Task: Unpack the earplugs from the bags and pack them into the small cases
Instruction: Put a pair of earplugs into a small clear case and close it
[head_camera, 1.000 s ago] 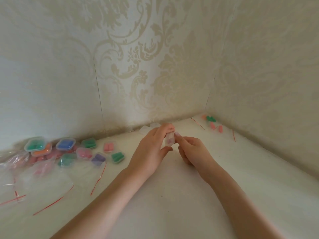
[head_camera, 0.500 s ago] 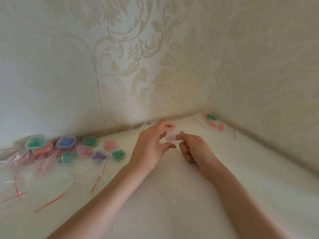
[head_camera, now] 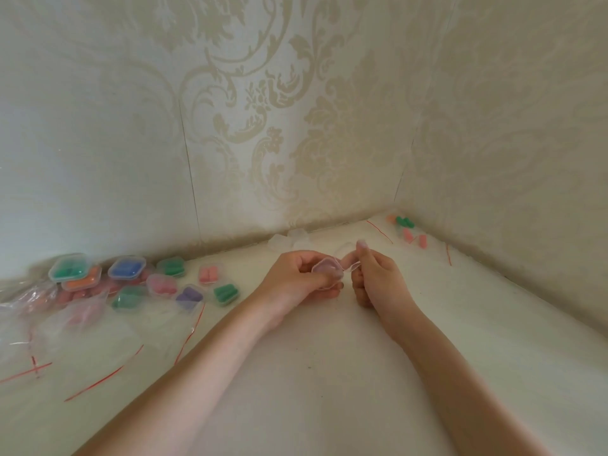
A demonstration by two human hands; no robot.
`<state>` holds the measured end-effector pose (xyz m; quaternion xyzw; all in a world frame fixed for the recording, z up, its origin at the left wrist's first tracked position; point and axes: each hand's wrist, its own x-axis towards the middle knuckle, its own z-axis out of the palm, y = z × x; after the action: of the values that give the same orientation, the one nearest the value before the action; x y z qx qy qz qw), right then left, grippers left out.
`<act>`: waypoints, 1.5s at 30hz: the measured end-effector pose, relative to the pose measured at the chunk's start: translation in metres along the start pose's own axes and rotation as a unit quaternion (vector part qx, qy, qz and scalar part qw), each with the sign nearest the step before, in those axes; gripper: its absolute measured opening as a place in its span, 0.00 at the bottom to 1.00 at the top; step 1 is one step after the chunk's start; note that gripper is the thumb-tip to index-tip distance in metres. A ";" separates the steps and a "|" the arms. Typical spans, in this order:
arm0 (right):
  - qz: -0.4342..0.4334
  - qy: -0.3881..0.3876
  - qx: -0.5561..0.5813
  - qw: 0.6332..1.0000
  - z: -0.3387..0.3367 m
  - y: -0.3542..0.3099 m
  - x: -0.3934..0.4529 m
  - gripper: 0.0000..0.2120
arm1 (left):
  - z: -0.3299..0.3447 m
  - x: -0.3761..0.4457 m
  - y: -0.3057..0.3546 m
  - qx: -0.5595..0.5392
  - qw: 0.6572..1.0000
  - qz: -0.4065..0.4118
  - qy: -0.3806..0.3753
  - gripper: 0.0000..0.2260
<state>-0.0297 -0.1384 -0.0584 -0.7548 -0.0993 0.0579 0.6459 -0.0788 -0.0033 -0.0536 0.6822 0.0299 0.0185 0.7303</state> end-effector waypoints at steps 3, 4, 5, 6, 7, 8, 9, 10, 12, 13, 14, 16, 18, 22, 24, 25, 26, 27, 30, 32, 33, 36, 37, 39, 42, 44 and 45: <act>0.021 -0.005 0.046 0.999 0.001 -0.003 -0.001 0.21 | 0.004 0.002 -0.002 -0.002 0.999 -0.015 0.050 0.04; 0.027 -0.005 0.076 0.997 0.000 -0.004 -0.001 0.18 | 0.004 0.004 -0.003 -0.010 0.996 -0.023 0.080 0.04; 0.030 -0.003 0.103 0.994 0.000 -0.004 -0.001 0.16 | 0.003 0.006 -0.003 -0.029 0.993 -0.031 0.111 0.05; 0.030 0.002 0.117 0.993 0.000 -0.004 -0.001 0.15 | 0.000 0.009 -0.004 -0.058 0.988 -0.037 0.138 0.05; 0.024 0.010 0.111 0.993 0.000 -0.004 -0.001 0.14 | -0.002 0.010 -0.004 -0.093 0.983 -0.041 0.156 0.05; 0.014 0.018 0.089 0.996 0.002 -0.003 -0.001 0.12 | -0.005 0.012 -0.004 -0.125 0.977 -0.044 0.165 0.03; -0.004 0.024 0.060 0.998 0.003 -0.003 -0.002 0.09 | -0.007 0.013 -0.004 -0.147 0.974 -0.049 0.167 0.02; -0.025 0.026 0.033 0.999 0.004 -0.002 -0.003 0.05 | -0.008 0.014 -0.004 -0.159 0.972 -0.057 0.165 0.02; -0.071 0.020 -0.013 0.997 0.006 -0.002 -0.005 0.03 | -0.008 0.014 -0.003 -0.168 0.972 -0.076 0.146 0.04; -0.093 0.010 -0.036 0.995 0.006 -0.002 -0.006 0.03 | -0.008 0.014 -0.002 -0.168 0.973 -0.084 0.130 0.05; -0.110 -0.002 -0.057 0.992 0.007 -0.002 -0.006 0.03 | -0.008 0.014 -0.002 -0.167 0.976 -0.090 0.111 0.06; -0.132 -0.022 -0.077 0.988 0.009 -0.004 -0.008 0.04 | -0.008 0.013 -0.002 -0.163 0.979 -0.096 0.069 0.09; -0.158 -0.024 -0.067 0.985 0.009 -0.004 -0.008 0.06 | -0.008 0.012 -0.002 -0.164 0.982 -0.094 0.027 0.11; -0.162 0.023 -0.067 0.984 0.006 -0.001 -0.007 0.07 | -0.006 0.009 -0.003 -0.160 0.983 -0.088 -0.023 0.09; -0.153 0.026 -0.068 0.986 0.005 -0.001 -0.008 0.08 | -0.005 0.009 -0.003 -0.169 0.981 -0.092 -0.028 0.09; -0.145 0.020 -0.056 0.988 0.005 -0.001 -0.008 0.08 | -0.005 0.009 -0.003 -0.178 0.979 -0.096 -0.027 0.09; -0.136 0.012 -0.047 0.990 0.005 -0.001 -0.008 0.08 | -0.006 0.009 -0.003 -0.183 0.978 -0.098 -0.026 0.10; -0.128 0.006 -0.046 0.991 0.006 -0.001 -0.008 0.08 | -0.006 0.008 -0.002 -0.185 0.977 -0.098 -0.027 0.10; -0.110 -0.015 -0.022 0.994 0.008 0.000 -0.009 0.08 | -0.007 0.007 -0.002 -0.206 0.973 -0.103 -0.033 0.10; -0.097 -0.031 0.003 0.995 0.009 0.000 -0.009 0.08 | -0.006 0.007 -0.002 -0.245 0.962 -0.115 -0.034 0.12; -0.093 -0.035 0.010 0.995 0.009 0.000 -0.009 0.08 | -0.006 0.007 -0.002 -0.265 0.956 -0.121 -0.036 0.13; -0.102 -0.033 0.024 0.994 0.008 -0.003 -0.009 0.08 | -0.006 0.007 0.000 -0.320 0.936 -0.142 -0.039 0.15; -0.111 -0.029 0.028 0.993 0.008 -0.003 -0.009 0.08 | -0.007 0.007 0.000 -0.337 0.929 -0.149 -0.038 0.15; -0.132 -0.021 0.033 0.990 0.008 -0.005 -0.009 0.09 | -0.008 0.008 0.000 -0.346 0.925 -0.156 -0.029 0.13; -0.147 0.010 0.033 0.989 0.007 -0.006 -0.009 0.08 | -0.010 0.011 0.000 -0.348 0.924 -0.156 -0.014 0.14; -0.141 0.023 0.037 0.989 0.006 -0.007 -0.009 0.09 | -0.009 0.011 -0.001 -0.344 0.926 -0.156 -0.015 0.12; -0.140 0.019 0.042 0.989 0.006 -0.007 -0.010 0.09 | -0.009 0.010 -0.001 -0.334 0.929 -0.155 -0.020 0.11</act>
<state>-0.0414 -0.1338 -0.0524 -0.7063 -0.1890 -0.0432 0.6808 -0.0693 0.0059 -0.0551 0.3857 0.1129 -0.0991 0.9103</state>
